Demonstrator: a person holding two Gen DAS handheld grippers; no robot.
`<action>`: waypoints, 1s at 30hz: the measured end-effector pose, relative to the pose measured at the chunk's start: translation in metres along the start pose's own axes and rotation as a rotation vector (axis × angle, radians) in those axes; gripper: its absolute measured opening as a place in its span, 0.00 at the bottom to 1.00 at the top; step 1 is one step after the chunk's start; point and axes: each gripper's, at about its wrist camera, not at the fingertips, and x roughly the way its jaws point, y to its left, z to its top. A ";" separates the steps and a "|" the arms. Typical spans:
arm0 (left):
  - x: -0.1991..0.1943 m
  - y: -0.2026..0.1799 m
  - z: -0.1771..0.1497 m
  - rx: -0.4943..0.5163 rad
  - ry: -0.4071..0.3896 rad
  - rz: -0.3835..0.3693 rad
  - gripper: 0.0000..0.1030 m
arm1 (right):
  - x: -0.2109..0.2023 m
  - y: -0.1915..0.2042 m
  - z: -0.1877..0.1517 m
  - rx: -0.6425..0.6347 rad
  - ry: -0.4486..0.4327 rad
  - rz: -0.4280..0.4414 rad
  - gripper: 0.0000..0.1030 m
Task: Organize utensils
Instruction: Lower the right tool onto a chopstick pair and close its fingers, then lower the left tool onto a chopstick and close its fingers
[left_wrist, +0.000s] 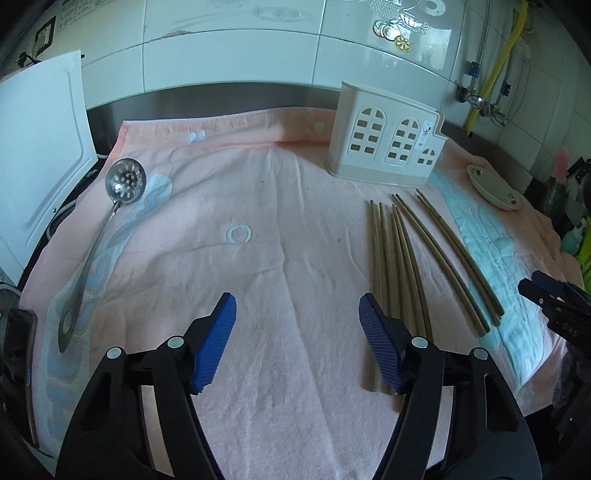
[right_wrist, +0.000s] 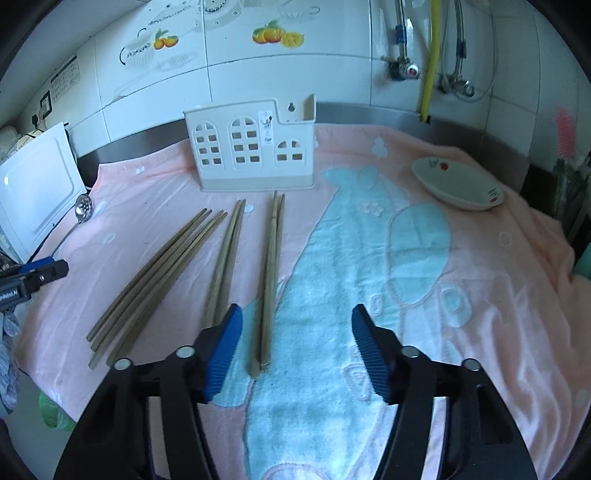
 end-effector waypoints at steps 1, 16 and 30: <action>0.001 -0.001 0.000 0.005 0.001 0.002 0.63 | 0.003 0.001 0.000 0.003 0.008 0.011 0.47; 0.013 -0.007 -0.005 0.030 0.027 -0.046 0.44 | 0.037 0.017 0.005 -0.014 0.061 0.082 0.16; 0.021 -0.022 -0.009 0.078 0.057 -0.128 0.39 | 0.056 0.017 0.003 -0.035 0.082 0.045 0.07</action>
